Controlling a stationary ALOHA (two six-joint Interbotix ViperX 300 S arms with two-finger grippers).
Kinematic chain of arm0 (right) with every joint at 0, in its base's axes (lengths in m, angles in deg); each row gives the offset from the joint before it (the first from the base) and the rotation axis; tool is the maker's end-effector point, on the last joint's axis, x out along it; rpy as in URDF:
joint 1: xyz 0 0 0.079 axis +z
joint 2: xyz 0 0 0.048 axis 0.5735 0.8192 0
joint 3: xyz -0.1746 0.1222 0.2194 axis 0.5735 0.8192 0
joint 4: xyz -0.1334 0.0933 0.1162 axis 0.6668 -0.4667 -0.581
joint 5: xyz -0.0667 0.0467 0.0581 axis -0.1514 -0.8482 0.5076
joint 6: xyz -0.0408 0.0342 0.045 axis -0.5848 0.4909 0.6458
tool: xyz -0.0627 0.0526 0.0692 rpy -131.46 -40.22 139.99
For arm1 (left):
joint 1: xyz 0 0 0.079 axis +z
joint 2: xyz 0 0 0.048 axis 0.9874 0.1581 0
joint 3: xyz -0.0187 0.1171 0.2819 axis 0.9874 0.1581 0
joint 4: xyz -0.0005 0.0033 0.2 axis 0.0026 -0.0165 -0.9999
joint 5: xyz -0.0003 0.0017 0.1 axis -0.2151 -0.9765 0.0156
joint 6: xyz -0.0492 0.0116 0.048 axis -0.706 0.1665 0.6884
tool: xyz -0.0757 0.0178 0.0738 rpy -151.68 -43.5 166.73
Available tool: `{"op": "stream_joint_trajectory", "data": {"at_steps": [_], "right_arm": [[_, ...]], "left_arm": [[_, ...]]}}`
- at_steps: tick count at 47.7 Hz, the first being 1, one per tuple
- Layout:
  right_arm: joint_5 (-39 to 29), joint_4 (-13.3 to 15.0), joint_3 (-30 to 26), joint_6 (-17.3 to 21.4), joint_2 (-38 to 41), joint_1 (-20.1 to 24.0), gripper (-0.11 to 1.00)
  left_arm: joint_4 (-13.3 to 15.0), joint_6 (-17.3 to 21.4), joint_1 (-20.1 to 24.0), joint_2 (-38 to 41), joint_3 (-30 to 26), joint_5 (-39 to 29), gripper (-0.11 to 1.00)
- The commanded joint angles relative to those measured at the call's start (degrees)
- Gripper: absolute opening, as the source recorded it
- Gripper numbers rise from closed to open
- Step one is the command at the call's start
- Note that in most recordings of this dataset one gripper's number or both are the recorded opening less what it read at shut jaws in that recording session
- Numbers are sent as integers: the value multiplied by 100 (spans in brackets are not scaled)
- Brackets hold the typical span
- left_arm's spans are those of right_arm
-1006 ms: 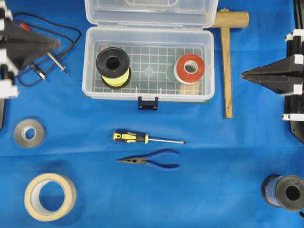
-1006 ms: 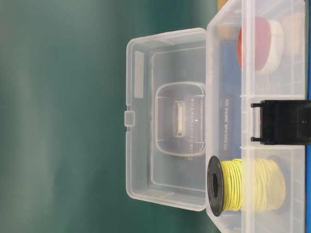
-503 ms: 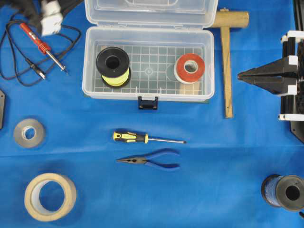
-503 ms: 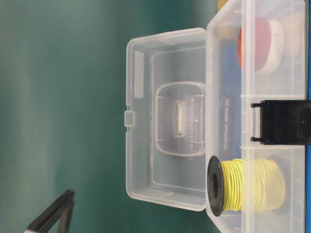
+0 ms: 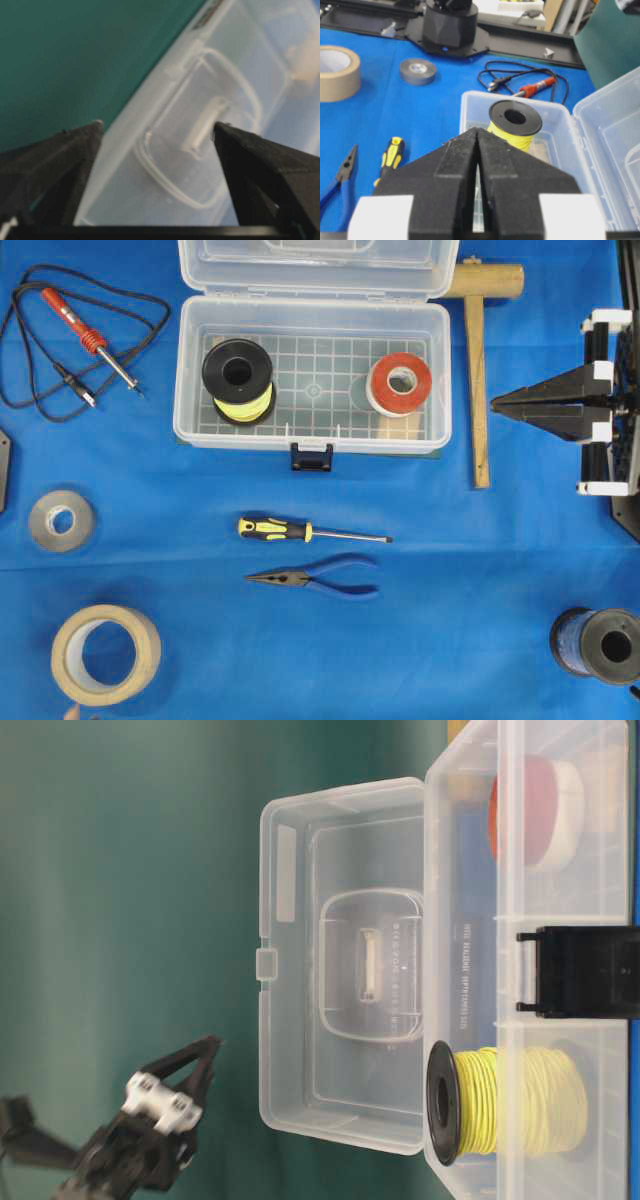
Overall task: Close the tool box with the left arm.
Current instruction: 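Raise the left gripper and move it toward the open lid's top edge, then push the clear lid forward and down over the box with the left gripper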
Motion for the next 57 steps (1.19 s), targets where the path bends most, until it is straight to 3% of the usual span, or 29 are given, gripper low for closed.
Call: {"op": "stream_joint_trajectory", "data": {"at_steps": [1,30,57], "right_arm": [[18,-9,-62,9,44,-35,0],[-79,-9,-62,0,62,-193,0],[-79,-9,-62,0,79,-211,0]], "left_arm": [[-9,0,97,176,-334,-18,88],[26,-26,44,703,-352,-501,88],[26,-62,-1195,185,-396,-1854,88]]}}
